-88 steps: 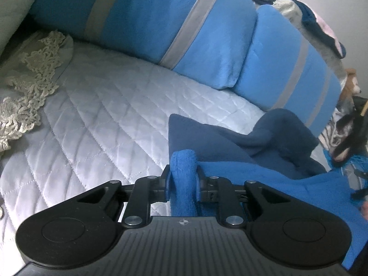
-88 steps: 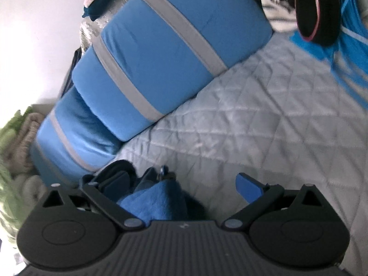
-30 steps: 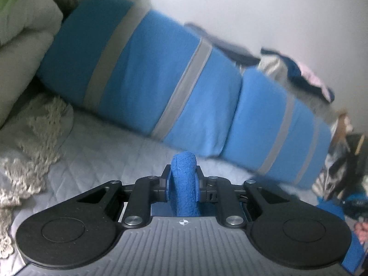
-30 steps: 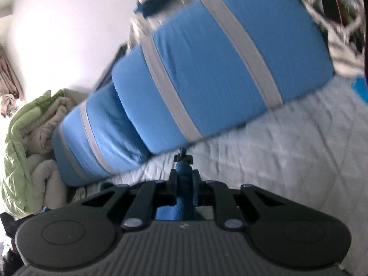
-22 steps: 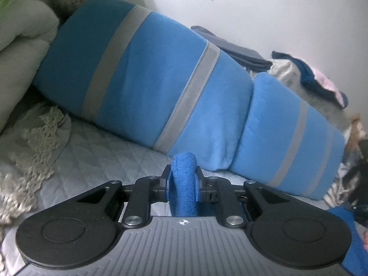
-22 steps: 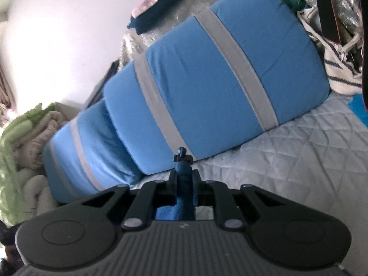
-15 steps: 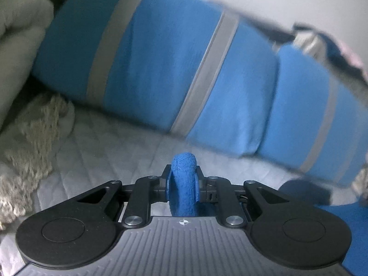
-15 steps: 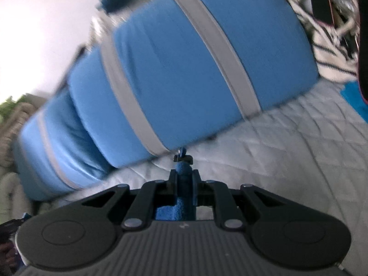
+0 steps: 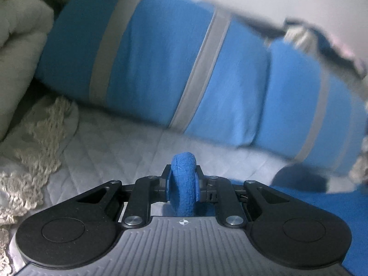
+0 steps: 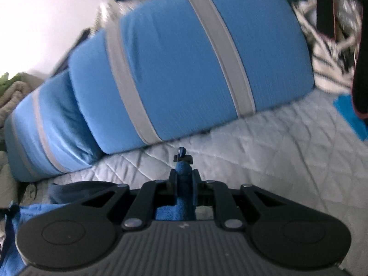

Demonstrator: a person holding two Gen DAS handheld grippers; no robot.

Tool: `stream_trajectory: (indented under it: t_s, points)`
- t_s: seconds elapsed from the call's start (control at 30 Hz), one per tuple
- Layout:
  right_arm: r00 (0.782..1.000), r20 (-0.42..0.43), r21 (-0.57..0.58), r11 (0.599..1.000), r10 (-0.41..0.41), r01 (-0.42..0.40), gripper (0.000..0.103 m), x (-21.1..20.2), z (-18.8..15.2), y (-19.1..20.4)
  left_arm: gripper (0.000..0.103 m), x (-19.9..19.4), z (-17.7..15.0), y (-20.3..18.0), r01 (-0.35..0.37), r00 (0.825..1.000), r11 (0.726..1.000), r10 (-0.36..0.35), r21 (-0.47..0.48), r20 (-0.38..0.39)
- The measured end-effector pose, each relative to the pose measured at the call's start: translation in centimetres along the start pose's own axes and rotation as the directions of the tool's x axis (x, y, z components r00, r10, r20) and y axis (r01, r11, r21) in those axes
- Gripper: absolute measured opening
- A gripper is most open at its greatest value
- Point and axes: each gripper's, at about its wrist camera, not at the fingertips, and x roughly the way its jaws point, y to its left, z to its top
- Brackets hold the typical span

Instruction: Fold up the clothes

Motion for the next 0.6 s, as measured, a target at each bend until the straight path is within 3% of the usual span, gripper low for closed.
stream_trajectory:
  t_s: [0.27,0.43,0.6]
  points:
    - [0.99,0.134,-0.029,0.998,0.052,-0.048,0.012,-4.4,1.5,1.4,0.018,-3.4,1.5,-0.5,0.041,0.989,0.999,-0.039,-0.005,0.144]
    - [0.991,0.128,-0.029,0.999,0.029,-0.025,0.012,-2.9,2.2,1.3,0.018,-1.3,1.7,-1.4,0.01,0.988,1.0,-0.01,0.004,0.154]
    - [0.996,0.09,-0.039,0.999,-0.016,0.02,0.012,0.0,2.3,1.4,0.018,1.9,1.0,-2.1,-0.067,0.993,0.997,0.064,0.027,0.102]
